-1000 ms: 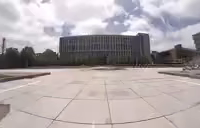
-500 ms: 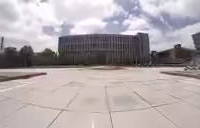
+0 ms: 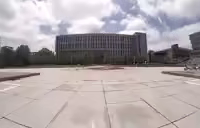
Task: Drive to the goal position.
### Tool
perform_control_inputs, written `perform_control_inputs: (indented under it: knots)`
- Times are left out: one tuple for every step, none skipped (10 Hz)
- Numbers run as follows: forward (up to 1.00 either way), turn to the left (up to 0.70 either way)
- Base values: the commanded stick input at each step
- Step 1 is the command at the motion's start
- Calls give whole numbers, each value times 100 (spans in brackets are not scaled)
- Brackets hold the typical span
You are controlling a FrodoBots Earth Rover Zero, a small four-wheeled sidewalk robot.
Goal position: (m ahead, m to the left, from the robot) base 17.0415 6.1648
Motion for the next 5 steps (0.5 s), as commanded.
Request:
perform_control_inputs:
  knots:
    - [100,-6]
    - [100,0]
    - [100,0]
    - [100,0]
    - [100,0]
